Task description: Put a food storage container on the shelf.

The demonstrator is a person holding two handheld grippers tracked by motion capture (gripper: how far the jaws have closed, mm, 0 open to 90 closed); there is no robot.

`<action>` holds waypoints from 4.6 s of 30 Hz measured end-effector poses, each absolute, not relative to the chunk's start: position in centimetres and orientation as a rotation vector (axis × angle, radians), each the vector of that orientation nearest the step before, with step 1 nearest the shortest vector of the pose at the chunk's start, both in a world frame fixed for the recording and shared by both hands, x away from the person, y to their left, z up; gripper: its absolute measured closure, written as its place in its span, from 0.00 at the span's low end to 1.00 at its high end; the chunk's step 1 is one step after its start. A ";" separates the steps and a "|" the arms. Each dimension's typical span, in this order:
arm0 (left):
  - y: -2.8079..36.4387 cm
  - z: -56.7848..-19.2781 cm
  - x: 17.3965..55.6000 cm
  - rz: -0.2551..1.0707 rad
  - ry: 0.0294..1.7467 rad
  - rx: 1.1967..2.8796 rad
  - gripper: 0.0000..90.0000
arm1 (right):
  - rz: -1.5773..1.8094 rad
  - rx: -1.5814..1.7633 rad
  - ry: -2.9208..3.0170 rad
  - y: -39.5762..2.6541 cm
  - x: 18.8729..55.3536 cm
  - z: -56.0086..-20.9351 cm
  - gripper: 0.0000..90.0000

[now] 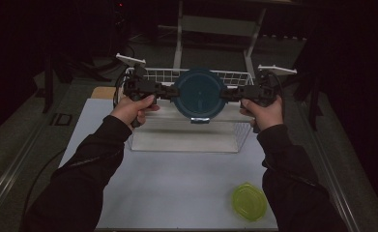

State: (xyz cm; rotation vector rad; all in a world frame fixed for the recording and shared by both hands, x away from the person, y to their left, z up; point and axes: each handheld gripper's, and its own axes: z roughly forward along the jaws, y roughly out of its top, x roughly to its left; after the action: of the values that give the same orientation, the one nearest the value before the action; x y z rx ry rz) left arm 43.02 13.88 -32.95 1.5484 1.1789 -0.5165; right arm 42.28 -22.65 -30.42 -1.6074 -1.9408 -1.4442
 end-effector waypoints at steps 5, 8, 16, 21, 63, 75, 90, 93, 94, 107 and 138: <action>13.8 -33.0 43.3 -0.510 1.194 1.554 0.61 | -1.429 -1.645 -1.936 -22.5 42.6 -30.5 0.60; 13.7 -33.4 43.7 -0.515 1.219 1.551 0.54 | -1.414 -1.685 -1.956 -22.2 42.9 -30.8 0.70; 14.0 -34.0 43.7 -0.494 1.232 1.550 0.52 | -1.420 -1.696 -1.958 -21.7 43.2 -31.0 0.63; 14.0 -33.3 43.2 -0.413 1.242 1.588 0.49 | -1.454 -1.693 -2.000 -21.5 42.7 -30.5 0.58; 14.9 -35.1 30.0 0.174 0.878 1.803 0.00 | -1.556 -1.275 -2.370 -17.3 32.6 -31.7 0.60; 14.6 -39.6 25.3 0.293 0.842 1.808 0.00 | -1.509 -1.330 -2.421 -16.7 33.2 -32.3 1.00; 16.2 -45.8 20.7 0.355 0.856 1.796 0.00 | -1.473 -1.407 -2.452 -16.3 34.8 -32.3 1.00; 16.4 -46.8 20.5 0.370 0.873 1.784 0.00 | -1.480 -1.416 -2.436 -16.3 35.1 -32.3 1.00; 16.4 -47.0 20.5 0.375 0.877 1.781 0.00 | -1.481 -1.419 -2.432 -16.2 35.2 -32.2 1.00; 16.4 -47.8 20.5 0.403 0.814 1.777 0.00 | -1.491 -1.445 -2.409 -14.9 37.0 -32.3 1.00; 18.9 -48.2 19.7 0.385 0.837 1.776 0.00 | -1.632 -1.247 -2.520 -17.9 32.3 -34.3 0.19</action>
State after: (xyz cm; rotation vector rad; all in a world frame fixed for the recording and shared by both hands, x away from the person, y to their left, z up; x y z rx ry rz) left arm 19.75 18.92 -48.24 1.7760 0.8366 0.3853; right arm 32.27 -17.86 -34.29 -1.2467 -2.5195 -1.6318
